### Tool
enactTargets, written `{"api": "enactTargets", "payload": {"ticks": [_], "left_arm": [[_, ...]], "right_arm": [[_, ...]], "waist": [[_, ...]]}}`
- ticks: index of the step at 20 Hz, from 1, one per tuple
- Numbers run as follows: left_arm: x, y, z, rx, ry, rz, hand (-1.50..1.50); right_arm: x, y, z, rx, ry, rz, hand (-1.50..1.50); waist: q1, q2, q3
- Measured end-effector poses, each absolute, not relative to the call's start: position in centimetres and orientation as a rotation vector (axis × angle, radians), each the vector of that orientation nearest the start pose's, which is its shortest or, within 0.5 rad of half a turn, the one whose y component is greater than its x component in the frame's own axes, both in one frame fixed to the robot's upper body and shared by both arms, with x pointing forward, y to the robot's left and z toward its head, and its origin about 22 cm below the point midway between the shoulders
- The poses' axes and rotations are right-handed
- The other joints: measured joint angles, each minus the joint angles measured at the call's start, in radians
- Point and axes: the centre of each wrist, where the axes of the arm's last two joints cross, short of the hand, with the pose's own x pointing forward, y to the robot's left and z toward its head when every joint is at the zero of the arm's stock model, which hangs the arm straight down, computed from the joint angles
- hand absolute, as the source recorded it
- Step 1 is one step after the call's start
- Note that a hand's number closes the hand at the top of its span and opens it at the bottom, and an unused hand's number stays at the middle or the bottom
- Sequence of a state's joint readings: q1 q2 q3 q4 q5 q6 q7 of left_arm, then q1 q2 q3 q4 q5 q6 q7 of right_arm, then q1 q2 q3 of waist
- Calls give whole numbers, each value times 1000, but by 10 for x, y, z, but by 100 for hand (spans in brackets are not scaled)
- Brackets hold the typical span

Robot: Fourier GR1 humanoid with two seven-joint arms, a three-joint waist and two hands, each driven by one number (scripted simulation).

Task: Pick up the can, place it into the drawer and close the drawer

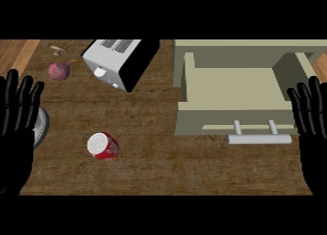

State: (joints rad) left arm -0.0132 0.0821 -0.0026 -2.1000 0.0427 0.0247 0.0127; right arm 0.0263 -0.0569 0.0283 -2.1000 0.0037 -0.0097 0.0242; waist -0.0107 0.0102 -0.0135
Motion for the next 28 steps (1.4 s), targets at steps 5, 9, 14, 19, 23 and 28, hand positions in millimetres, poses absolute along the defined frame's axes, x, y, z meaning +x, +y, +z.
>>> {"api": "enactTargets", "payload": {"ticks": [5, 9, 14, 19, 23, 28], "left_arm": [[215, 239, 131, -275, -2087, -228, -150], [214, 252, 118, -381, -1892, -431, -150], [209, 291, 118, -427, -1745, -532, -150], [202, 326, 129, -453, -1695, -566, -150], [194, 343, 133, -456, -1685, -572, -150], [194, 358, 141, -459, -1665, -550, -150]], "right_arm": [[207, -230, 121, -10, -2054, 90, -150], [203, -240, 109, -98, -1926, 6, -150], [192, -264, 104, -186, -1818, -69, -150], [171, -287, 98, -208, -1787, -92, -150], [163, -304, 96, -214, -1782, -102, -150], [147, -315, 93, -214, -1775, -100, -150]], "waist": [[1, -6, 8], [-4, -6, 10], [5, -9, 13], [8, -11, 14], [10, -12, 14], [9, -12, 14]]}}
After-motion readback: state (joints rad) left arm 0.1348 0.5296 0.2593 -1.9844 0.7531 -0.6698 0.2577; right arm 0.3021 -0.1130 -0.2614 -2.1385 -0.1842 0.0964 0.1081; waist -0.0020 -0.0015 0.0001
